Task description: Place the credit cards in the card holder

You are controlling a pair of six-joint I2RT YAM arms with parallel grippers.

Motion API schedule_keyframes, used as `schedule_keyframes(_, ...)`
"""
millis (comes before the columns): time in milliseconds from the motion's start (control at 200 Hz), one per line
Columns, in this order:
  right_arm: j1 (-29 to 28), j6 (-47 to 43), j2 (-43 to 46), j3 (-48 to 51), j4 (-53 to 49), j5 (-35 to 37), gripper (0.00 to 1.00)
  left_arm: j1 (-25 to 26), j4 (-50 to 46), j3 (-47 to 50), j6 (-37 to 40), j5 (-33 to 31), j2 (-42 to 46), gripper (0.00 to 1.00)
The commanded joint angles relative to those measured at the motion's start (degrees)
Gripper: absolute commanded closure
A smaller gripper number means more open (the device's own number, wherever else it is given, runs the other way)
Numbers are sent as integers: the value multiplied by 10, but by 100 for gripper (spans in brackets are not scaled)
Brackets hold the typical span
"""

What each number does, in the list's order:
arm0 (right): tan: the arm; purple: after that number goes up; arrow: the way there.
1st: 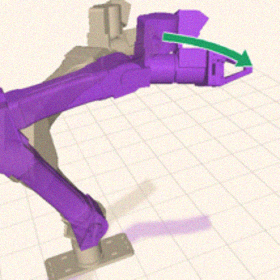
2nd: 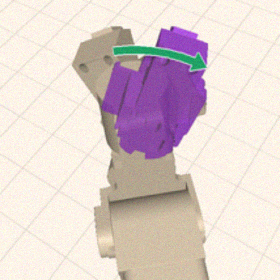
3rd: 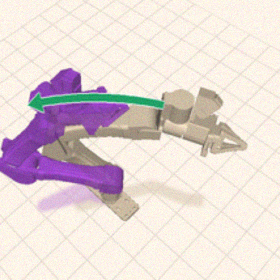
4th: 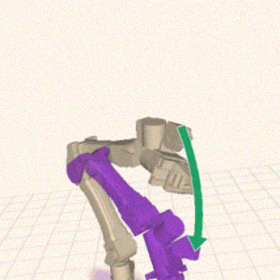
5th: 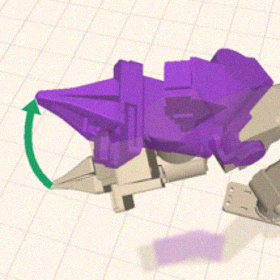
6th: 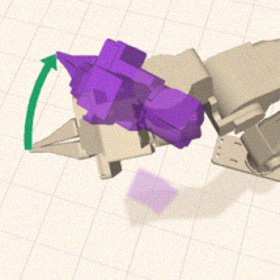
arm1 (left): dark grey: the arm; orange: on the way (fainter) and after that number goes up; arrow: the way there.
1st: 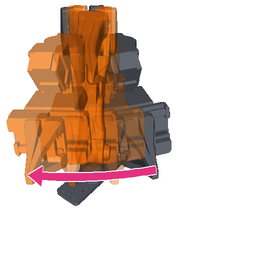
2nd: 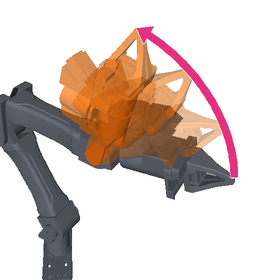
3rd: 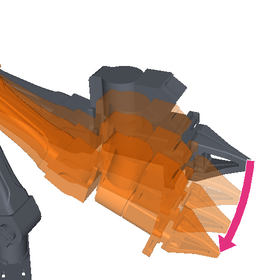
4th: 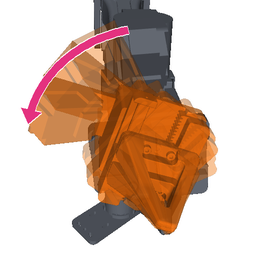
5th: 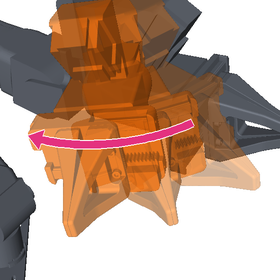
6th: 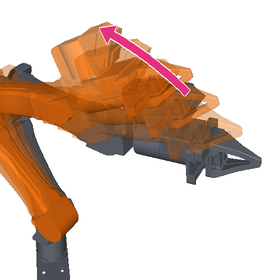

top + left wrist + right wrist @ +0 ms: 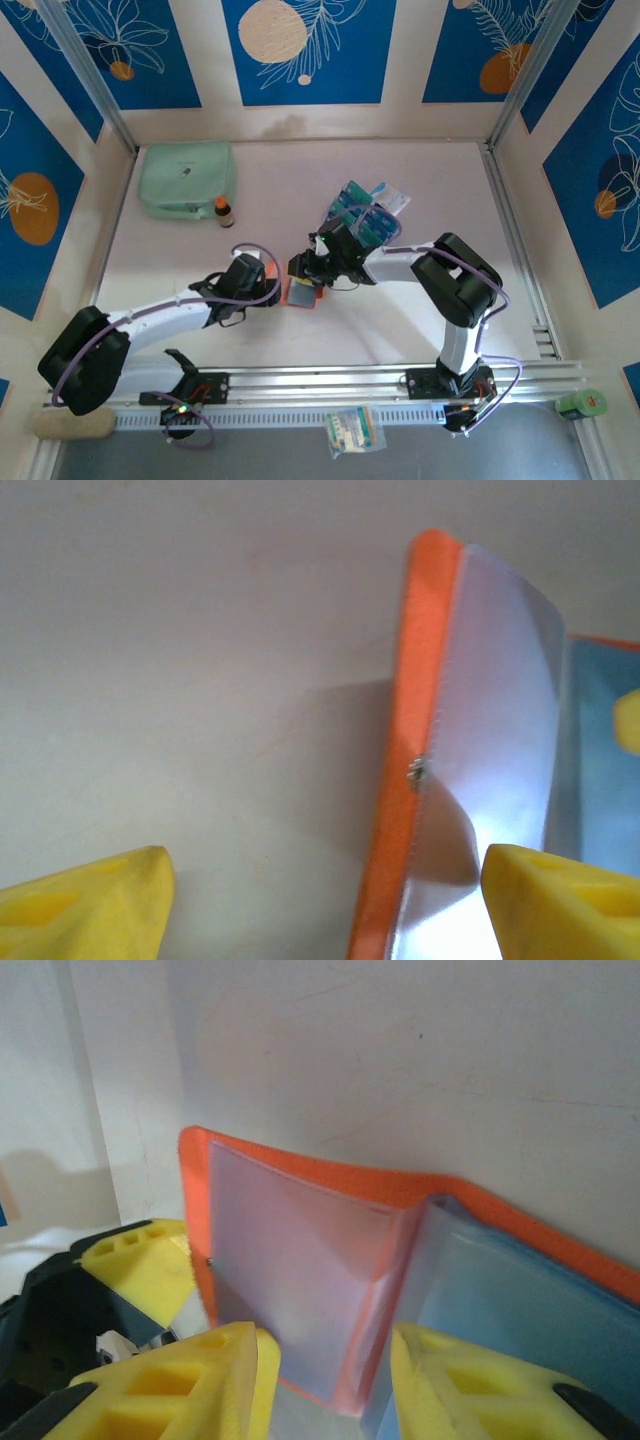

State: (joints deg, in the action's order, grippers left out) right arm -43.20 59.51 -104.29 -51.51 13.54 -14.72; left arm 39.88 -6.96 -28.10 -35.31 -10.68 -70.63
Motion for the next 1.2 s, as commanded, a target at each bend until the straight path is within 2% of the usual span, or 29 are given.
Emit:
schedule_keyframes(0, 1, -34, 21, 11, -34, 9, 61, -1, -4, -32, 21, 7, -15, 19)
schedule_keyframes(395, 2, -65, 37, 31, -76, 29, 64, -17, -25, -56, 30, -8, -64, 19)
schedule_keyframes(795, 12, -157, 42, 10, -176, 63, 66, -18, -5, -27, 20, 27, -54, 19)
schedule_keyframes(1035, 20, -186, 39, -8, -206, 57, 67, -18, 5, -3, 7, 37, -42, 20)
schedule_keyframes(1195, 32, -221, 75, -48, -252, 39, 67, -18, 10, 1, 5, 39, -33, 20)
